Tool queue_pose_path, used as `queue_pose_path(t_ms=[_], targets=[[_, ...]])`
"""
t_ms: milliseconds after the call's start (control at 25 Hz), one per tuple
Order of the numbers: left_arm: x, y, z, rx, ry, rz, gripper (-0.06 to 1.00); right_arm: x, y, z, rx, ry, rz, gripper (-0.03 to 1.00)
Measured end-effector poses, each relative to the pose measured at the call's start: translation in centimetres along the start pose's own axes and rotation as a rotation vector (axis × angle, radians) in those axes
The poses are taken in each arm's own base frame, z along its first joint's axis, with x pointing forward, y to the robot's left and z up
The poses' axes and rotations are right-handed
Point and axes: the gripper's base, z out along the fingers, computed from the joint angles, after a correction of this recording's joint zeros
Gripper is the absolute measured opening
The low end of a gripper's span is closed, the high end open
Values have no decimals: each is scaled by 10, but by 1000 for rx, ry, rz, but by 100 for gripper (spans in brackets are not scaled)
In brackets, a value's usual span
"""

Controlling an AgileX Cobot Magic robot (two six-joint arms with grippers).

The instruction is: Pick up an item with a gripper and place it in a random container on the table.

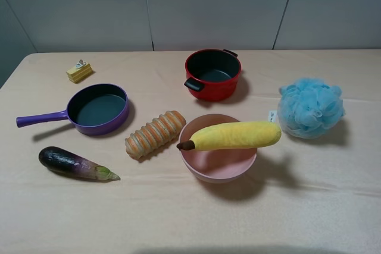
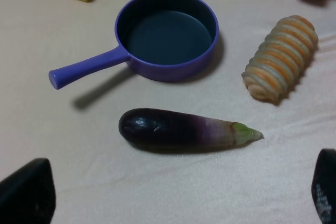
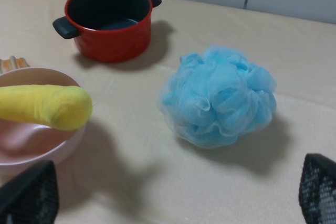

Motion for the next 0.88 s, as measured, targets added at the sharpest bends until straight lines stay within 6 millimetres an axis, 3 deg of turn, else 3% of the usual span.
queue_pose_path(t_ms=[880], targets=[[0, 0, 0, 0, 0, 0, 99, 0, 0, 0, 0, 0, 12, 69]])
